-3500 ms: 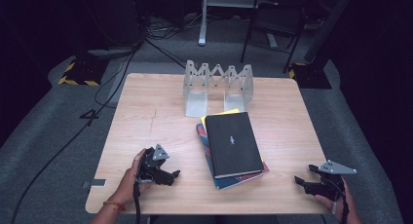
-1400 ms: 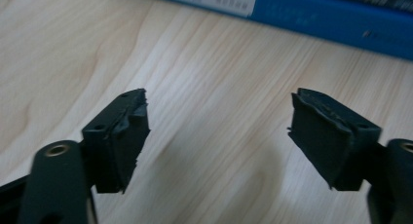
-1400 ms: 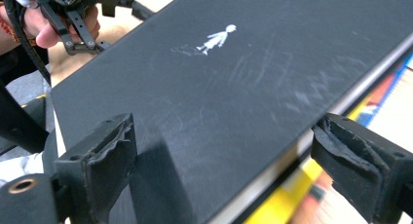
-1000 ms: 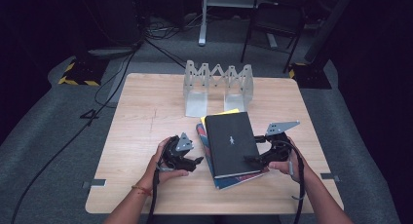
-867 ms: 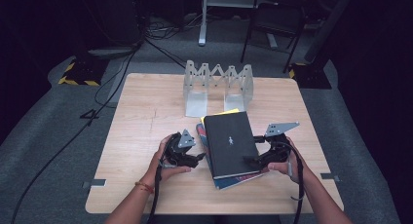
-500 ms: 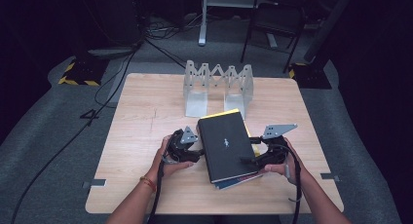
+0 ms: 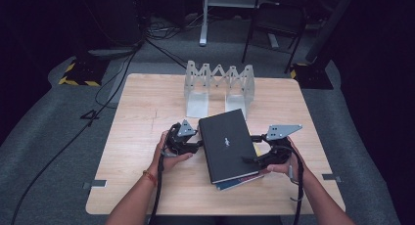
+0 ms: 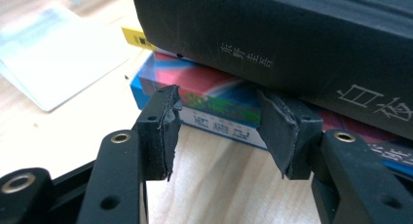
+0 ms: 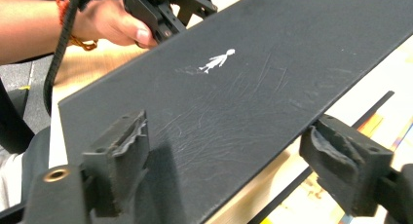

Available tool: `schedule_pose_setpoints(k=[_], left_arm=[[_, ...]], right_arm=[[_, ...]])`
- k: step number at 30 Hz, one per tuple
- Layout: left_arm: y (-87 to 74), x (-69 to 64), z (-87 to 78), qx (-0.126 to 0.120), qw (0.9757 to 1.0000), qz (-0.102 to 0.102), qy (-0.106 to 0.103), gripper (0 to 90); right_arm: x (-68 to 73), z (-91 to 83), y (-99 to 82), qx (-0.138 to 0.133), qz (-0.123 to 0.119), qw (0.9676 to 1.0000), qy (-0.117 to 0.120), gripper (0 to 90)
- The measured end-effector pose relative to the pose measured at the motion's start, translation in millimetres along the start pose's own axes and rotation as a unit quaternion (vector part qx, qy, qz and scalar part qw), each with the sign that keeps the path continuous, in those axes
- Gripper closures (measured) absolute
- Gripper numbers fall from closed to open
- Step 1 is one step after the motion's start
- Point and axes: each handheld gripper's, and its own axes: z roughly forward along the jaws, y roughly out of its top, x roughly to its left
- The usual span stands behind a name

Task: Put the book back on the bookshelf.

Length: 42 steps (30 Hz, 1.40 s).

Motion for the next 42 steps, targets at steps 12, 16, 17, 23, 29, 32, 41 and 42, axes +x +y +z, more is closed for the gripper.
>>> schedule_pose_setpoints(k=[12,16,17,23,29,32,41,42], left_arm=[[5.2,2.6,-6.9,-0.025,0.9995,-0.002,-0.017,53.0],[6.3,1.0,-8.4,-0.03,0.9995,-0.001,-0.013,55.2],[5.7,1.9,-9.0,-0.032,0.9993,-0.006,-0.018,56.0],[3.4,2.7,-5.7,-0.028,0.9995,-0.012,-0.004,55.9],[3.5,7.5,-11.1,-0.058,0.9975,-0.04,-0.011,56.5],[4.7,6.8,-14.5,-0.072,0.9957,-0.056,-0.018,61.7],[16.8,20.3,-29.7,-0.106,0.9922,-0.066,-0.01,65.5],[18.8,22.9,-30.4,-0.106,0.9922,-0.065,-0.007,65.5]], right_arm=[[4.6,-13.0,15.5,-0.041,-0.038,0.9982,0.024,40.3],[9.8,-14.9,31.4,-0.045,-0.045,0.9972,0.039,45.9],[11.3,-14.6,34.7,-0.04,-0.048,0.9974,0.037,46.6],[12.4,-12.5,39.2,-0.039,-0.047,0.9978,0.028,51.6],[20.3,-15.3,38.5,-0.062,-0.059,0.9958,0.031,58.2],[25.3,-16.6,45.1,-0.061,-0.068,0.9956,0.024,60.1],[26.4,-22.4,66.4,-0.082,-0.071,0.9941,0.004,71.6],[25.8,-22.4,70.2,-0.084,-0.076,0.9936,-0.002,72.6]])
